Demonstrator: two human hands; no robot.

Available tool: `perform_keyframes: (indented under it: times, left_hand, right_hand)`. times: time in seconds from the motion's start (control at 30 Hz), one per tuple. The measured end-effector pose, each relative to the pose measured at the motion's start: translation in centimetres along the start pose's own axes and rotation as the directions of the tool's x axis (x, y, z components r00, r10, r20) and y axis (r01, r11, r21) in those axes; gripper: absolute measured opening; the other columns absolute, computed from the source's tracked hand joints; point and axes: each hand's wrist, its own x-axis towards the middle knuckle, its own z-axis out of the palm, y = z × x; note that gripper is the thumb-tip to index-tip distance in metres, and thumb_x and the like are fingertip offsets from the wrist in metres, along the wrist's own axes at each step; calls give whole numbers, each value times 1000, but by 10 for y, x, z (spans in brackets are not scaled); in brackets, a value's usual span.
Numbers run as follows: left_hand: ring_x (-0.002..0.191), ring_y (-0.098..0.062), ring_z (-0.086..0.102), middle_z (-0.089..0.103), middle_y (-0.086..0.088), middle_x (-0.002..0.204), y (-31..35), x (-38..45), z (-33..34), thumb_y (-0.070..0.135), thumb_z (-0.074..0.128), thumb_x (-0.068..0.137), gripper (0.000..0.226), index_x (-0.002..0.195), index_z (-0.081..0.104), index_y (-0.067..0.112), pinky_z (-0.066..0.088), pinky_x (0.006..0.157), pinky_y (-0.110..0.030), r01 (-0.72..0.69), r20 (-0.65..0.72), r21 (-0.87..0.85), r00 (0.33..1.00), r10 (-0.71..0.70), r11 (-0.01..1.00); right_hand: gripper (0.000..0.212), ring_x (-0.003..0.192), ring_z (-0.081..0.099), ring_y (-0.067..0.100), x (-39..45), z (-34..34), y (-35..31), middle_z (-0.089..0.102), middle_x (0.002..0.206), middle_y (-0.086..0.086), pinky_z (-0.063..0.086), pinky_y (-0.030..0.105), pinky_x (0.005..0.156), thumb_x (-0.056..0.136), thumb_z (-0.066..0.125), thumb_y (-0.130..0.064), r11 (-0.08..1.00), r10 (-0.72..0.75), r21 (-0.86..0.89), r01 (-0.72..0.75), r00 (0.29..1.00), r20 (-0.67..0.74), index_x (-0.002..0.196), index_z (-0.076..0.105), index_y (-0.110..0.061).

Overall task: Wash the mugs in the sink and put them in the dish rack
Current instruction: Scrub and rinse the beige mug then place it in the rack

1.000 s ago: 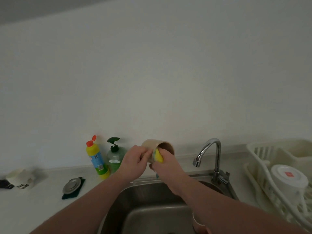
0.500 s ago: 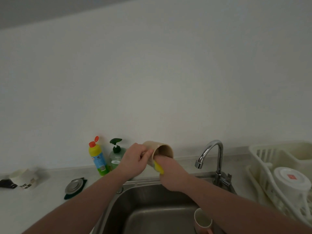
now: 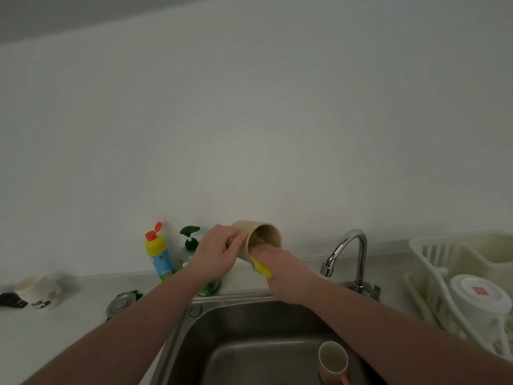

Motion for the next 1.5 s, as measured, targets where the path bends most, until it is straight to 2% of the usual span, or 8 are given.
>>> perform_keyframes:
  times: [0.2,0.53,0.7,0.87,1.0,1.13,1.33,1.5]
  left_hand:
    - [66,-5,39,41,7,64,0,-2,4,27,49,99,41,60,39,22,28,61,-16,-16,77,35,997,13,999]
    - [64,-5,37,38,7,61,-2,6,11,28,49,98,43,58,34,25,28,60,-18,-69,42,40,997,67,997]
    - [65,-7,38,41,4,62,-1,7,6,25,50,98,40,62,46,11,31,62,-21,-63,95,46,994,58,997]
    - [65,-6,37,38,6,61,5,11,10,26,48,99,42,59,36,18,26,63,-28,-79,147,59,987,69,995]
    - [65,-7,35,37,3,59,10,18,11,25,49,99,42,60,36,15,26,64,-28,-92,159,70,984,80,993]
    - [63,-5,35,36,6,58,12,17,11,29,49,98,45,57,32,21,27,59,-18,-101,138,52,986,93,993]
    - [64,-13,37,38,2,60,12,14,3,25,49,99,40,61,40,13,32,62,-24,-43,167,29,985,37,999]
    - [62,-14,35,37,1,61,15,12,3,25,49,99,41,61,38,13,31,63,-30,35,203,-15,979,-32,999]
  right_hand:
    - [69,143,22,16,-4,-2,18,24,156,3,20,26,115,87,50,5,934,-68,-333,131,978,195,149,25,-14]
    - [43,100,55,19,-1,8,-3,57,116,8,48,25,85,84,50,6,962,152,238,-133,986,-64,124,52,-9]
    - [69,143,22,18,-6,-3,17,26,154,5,19,27,116,86,51,4,966,-66,-233,109,981,184,148,24,-12]
    - [70,145,15,18,-7,-13,32,18,158,5,27,35,115,88,52,2,857,-71,-479,189,965,254,150,21,-13]
    - [63,136,36,21,-2,-7,24,36,149,6,35,31,109,87,52,4,967,37,-255,8,985,171,145,32,-11]
    - [37,92,53,19,-2,-7,11,55,103,4,38,13,66,86,49,6,978,171,106,-177,983,68,121,54,-7]
    - [68,140,28,17,-9,-13,22,29,154,3,26,26,113,88,51,5,963,-13,-259,69,977,212,148,26,-14]
    - [71,144,20,15,-9,-10,30,22,157,1,19,26,116,88,50,5,947,-15,-310,81,978,210,149,24,-18]
